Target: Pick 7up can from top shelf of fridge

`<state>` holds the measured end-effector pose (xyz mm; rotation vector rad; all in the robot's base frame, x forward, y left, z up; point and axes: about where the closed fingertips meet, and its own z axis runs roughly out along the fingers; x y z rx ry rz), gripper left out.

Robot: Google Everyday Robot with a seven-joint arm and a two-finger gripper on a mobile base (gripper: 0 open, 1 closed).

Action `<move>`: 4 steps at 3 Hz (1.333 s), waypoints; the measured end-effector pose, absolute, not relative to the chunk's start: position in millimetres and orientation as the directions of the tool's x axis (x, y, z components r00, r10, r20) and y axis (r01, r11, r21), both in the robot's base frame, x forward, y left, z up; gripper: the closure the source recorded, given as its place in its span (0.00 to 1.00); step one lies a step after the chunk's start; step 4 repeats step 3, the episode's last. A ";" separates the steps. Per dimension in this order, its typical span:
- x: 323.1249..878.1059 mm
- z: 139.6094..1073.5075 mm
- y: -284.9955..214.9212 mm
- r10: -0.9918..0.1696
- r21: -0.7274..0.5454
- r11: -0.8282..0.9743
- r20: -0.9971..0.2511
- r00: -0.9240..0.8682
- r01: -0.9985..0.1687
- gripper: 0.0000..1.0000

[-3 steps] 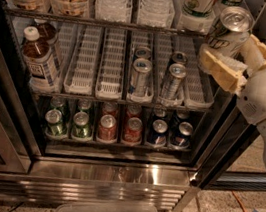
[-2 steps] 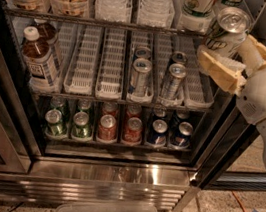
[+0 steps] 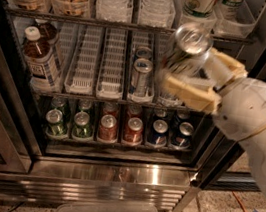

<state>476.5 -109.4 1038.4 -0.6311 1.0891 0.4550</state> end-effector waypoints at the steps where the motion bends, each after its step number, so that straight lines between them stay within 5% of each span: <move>1: 428.2 1028.9 -76.2 0.095 -0.238 0.617 -0.924 0.371 -0.750 1.00; 2: 376.8 1014.0 -50.4 0.116 -0.221 0.499 -0.941 0.317 -0.838 1.00; 4: 370.9 1013.5 -47.3 0.119 -0.226 0.480 -0.941 0.318 -0.848 1.00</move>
Offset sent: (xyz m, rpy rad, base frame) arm -0.1655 0.0811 -0.0458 -0.0657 0.1246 0.4710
